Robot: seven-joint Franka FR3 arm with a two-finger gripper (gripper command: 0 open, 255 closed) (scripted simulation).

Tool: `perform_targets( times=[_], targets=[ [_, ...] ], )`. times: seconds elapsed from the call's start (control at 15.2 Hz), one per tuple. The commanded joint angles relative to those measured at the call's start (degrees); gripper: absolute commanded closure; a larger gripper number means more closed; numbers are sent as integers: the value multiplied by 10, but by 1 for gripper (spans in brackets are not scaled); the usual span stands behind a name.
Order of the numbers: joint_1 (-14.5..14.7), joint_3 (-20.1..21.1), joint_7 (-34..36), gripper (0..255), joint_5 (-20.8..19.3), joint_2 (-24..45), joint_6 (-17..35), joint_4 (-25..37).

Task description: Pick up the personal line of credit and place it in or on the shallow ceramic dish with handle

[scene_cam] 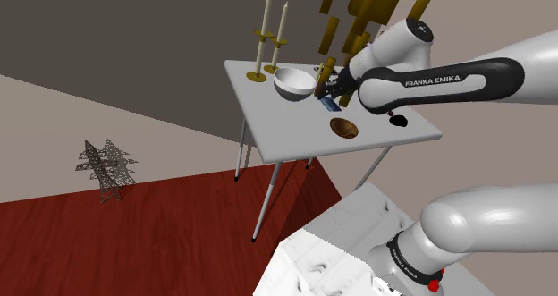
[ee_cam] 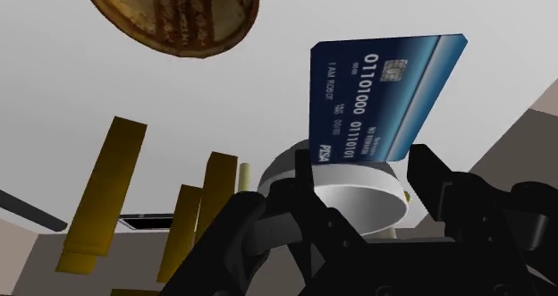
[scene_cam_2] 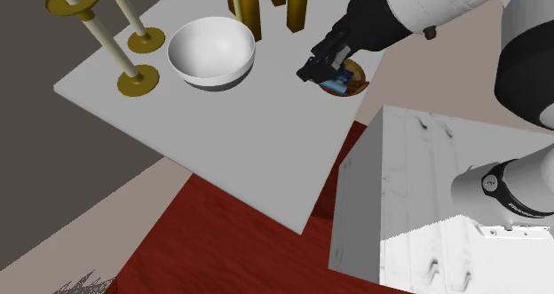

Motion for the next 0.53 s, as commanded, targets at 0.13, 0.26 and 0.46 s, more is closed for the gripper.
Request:
perform_targets(
  times=[0.13, 0.26, 0.46],
  targets=[
    [8, -79, -83, 255, 10, -25, -8, -18],
    [8, -117, -122, 255, 12, -35, -13, -22],
    [7, -160, -167, 255, 13, -43, -20, -23]
  ],
)
